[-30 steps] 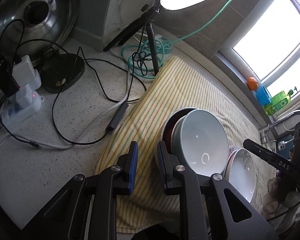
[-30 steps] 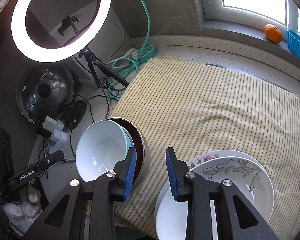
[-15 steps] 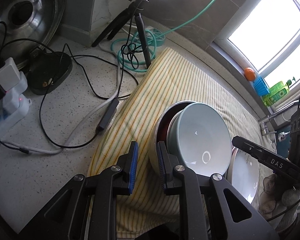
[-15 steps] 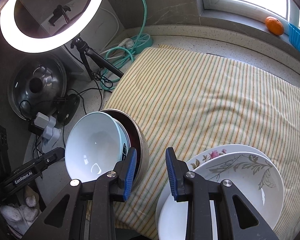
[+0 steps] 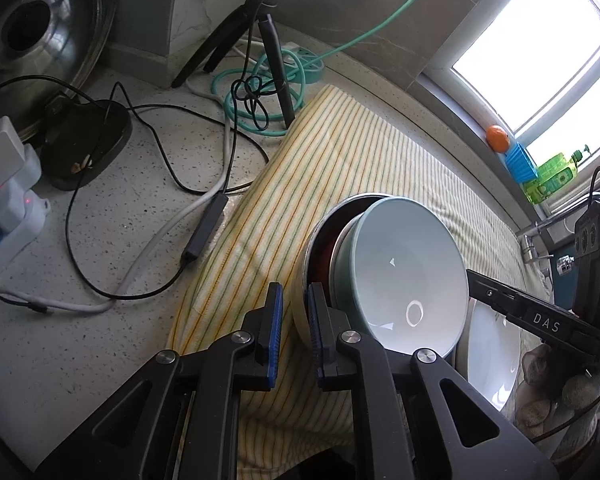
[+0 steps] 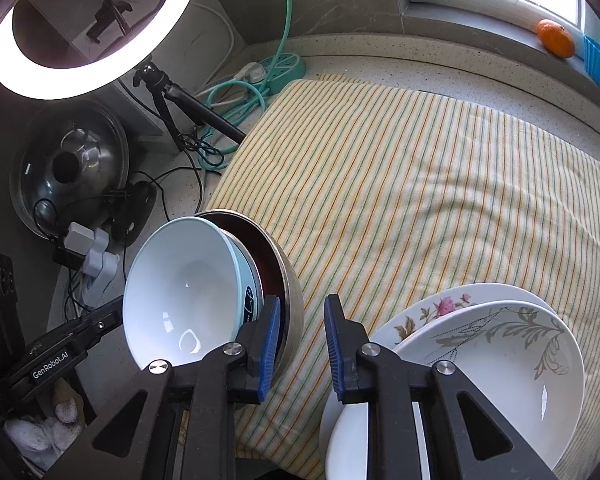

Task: Organize plates and bowls
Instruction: 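Grasp the rim of the nested bowl stack with both grippers, then lift the nested bowl stack with both grippers and carry it over the plates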

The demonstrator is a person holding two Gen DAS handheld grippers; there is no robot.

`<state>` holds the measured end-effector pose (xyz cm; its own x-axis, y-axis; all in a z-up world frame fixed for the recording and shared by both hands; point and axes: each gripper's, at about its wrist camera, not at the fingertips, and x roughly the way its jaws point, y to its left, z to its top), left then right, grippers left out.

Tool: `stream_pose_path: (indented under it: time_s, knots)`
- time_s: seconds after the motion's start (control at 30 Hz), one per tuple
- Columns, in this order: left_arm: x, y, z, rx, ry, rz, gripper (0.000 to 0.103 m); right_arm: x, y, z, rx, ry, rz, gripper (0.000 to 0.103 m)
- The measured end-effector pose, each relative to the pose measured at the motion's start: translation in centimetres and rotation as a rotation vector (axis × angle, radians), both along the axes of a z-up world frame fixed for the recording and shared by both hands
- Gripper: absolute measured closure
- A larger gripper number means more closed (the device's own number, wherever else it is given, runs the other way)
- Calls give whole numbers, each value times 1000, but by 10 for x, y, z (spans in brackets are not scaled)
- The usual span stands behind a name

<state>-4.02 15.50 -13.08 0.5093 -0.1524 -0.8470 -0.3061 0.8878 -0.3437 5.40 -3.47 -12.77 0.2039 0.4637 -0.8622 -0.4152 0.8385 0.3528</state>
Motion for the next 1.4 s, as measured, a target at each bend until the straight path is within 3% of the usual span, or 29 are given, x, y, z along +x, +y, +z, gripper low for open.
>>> stream_pose_path:
  time_s: [0.53, 1.4]
  knots:
    - [11, -3, -9, -13, 25, -20, 97, 3, 10, -10, -11, 29, 26, 95]
    - [12, -5, -4, 7, 31, -7, 97, 0, 10, -10, -28, 50, -27, 95]
